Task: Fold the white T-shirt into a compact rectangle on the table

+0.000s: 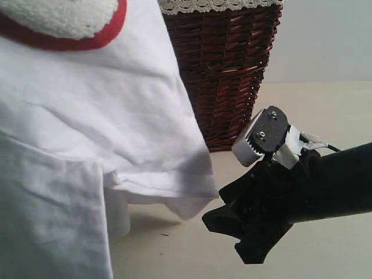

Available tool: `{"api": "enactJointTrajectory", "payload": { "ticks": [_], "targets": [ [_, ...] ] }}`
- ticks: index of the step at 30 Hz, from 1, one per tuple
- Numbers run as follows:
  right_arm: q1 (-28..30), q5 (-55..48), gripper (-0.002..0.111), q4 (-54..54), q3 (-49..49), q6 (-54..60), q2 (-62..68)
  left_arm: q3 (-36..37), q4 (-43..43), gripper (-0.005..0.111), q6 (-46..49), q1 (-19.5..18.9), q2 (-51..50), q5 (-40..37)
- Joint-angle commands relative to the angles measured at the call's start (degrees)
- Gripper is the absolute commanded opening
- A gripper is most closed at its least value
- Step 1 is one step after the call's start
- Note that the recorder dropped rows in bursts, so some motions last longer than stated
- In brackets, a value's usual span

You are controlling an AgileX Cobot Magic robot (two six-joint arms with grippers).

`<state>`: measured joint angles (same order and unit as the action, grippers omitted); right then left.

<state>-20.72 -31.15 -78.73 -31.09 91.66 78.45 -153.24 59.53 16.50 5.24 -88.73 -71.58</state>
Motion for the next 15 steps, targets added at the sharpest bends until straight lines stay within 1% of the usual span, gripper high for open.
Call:
{"api": "enactJointTrajectory", "payload": {
  "ticks": [1,6,9,14,15],
  "targets": [
    [0.0,3.4,0.053,-12.9,3.4,14.2,-0.3,-0.2,1.2,0.000,-0.5,0.3,0.6,1.6],
    [0.0,9.6,0.053,-20.2,5.7,22.3,0.7,-0.2,1.2,0.000,-0.5,0.3,0.6,1.6],
    [0.0,10.3,0.053,-21.2,5.6,27.3,3.3,-0.2,1.7,0.000,-0.5,0.3,0.6,1.6],
    [0.0,12.8,0.053,-21.2,5.1,27.8,9.4,-0.2,2.1,0.000,-0.5,0.3,0.6,1.6],
    [0.0,13.0,0.053,-21.2,4.0,27.8,12.3,-0.2,2.3,0.000,-0.5,0.3,0.6,1.6]
  ]
}}
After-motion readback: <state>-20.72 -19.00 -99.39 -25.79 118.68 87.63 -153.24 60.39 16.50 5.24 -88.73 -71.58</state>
